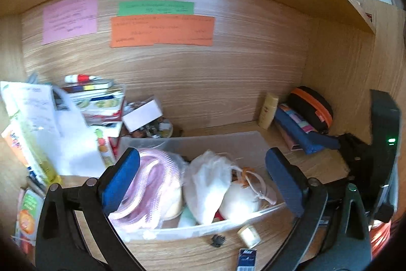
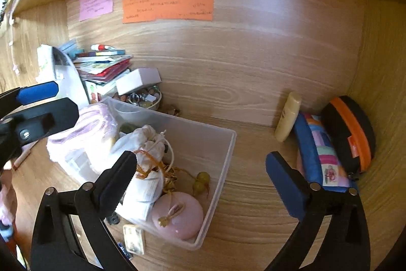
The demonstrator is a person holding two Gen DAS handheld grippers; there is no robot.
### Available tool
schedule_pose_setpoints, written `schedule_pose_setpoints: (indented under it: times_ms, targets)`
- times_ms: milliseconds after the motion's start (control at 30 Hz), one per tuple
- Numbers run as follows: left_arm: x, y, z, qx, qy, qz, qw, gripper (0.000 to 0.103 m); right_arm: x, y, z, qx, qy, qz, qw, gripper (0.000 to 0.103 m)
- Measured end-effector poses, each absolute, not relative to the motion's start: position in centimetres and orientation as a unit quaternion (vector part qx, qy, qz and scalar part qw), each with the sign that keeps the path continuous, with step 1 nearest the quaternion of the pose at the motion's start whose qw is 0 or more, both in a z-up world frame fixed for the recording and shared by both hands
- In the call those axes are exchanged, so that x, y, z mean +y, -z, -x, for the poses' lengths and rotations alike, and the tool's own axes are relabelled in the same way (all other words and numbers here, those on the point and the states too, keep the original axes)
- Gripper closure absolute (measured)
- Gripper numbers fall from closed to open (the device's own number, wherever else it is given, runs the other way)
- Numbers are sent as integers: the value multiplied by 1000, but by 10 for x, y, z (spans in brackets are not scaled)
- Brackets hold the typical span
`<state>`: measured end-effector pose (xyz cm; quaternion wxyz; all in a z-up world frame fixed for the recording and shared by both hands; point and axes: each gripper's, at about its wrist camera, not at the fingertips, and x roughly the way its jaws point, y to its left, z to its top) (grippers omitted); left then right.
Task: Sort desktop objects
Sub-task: 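Withdraw both grippers toward the small seashell and brass tag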
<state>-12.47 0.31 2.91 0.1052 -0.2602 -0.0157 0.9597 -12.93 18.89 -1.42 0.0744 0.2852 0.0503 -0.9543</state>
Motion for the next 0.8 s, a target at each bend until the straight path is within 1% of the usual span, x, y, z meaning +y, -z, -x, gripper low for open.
schedule_pose_setpoints:
  times_ms: [167, 400, 667, 800]
  targets:
    - [-12, -27, 114, -20, -959, 268, 89, 2, 187, 10, 106, 55, 956, -276, 87, 2]
    - [-21, -20, 93, -6, -960, 268, 77, 2, 187, 17, 79, 48, 954, -283, 84, 1]
    - [-16, 2, 72, 15, -957, 281, 72, 2, 193, 32, 56, 30, 949, -305, 70, 1]
    - [-20, 14, 67, 20, -952, 297, 70, 2, 196, 39, 51, 43, 947, -315, 57, 1]
